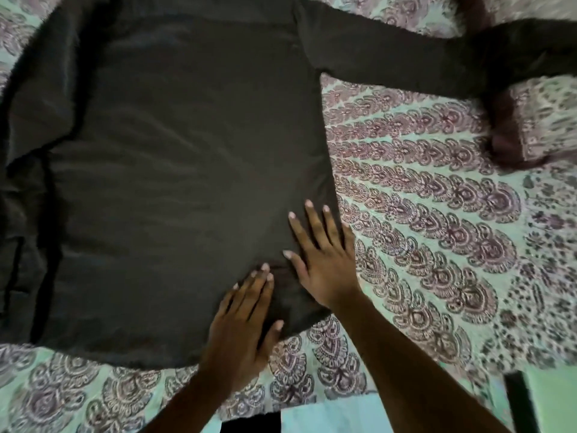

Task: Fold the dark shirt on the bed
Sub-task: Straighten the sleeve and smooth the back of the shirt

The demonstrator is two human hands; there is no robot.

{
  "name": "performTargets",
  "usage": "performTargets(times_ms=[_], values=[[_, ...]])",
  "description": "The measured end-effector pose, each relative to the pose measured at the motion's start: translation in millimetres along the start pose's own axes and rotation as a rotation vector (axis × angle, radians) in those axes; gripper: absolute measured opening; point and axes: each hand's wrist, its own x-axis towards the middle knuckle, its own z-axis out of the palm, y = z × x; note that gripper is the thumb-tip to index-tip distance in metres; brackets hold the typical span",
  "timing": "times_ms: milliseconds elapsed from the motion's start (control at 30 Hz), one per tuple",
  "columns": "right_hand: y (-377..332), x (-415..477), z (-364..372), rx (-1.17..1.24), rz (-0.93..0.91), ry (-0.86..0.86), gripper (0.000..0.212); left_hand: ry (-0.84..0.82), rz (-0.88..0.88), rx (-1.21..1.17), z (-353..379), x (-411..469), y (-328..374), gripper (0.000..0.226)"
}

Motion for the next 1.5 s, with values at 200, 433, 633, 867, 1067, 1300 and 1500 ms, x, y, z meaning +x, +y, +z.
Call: performTargets(times_ms=[200,433,633,867,1067,1300,1500], values=[[14,-75,3,0.01,0.258,-0.083,0.073,0.115,-0.249,0.134,-48,37,-62,0.077],[-87,4,-10,0.154,0.095,0.11,0.067,0.039,-0.196,0.272,-21,13,-78,0.088],[-111,3,29,0.076,0.118,0.039,0.064,-0.017,-0.098,0.266,-28,7,-89,0.097],[-57,-94,21,0.153,0.722,-0.007,0.073,-0.09,0.023,0.23,-35,-20,-102,0.102],[-96,-41,17,0.103,0.365,0.12,0.071,-0.077,0.06,0.257,-31,-26,-104,0.101],[-74,-78,30,0.094,0.532,0.056,0.077,-0.032,0.086,0.165,-36,-49,-109,0.081],[-77,-63,18,0.066,0.666,0.094,0.086,0.116,-0.154,0.177,-72,-17,-151,0.069]])
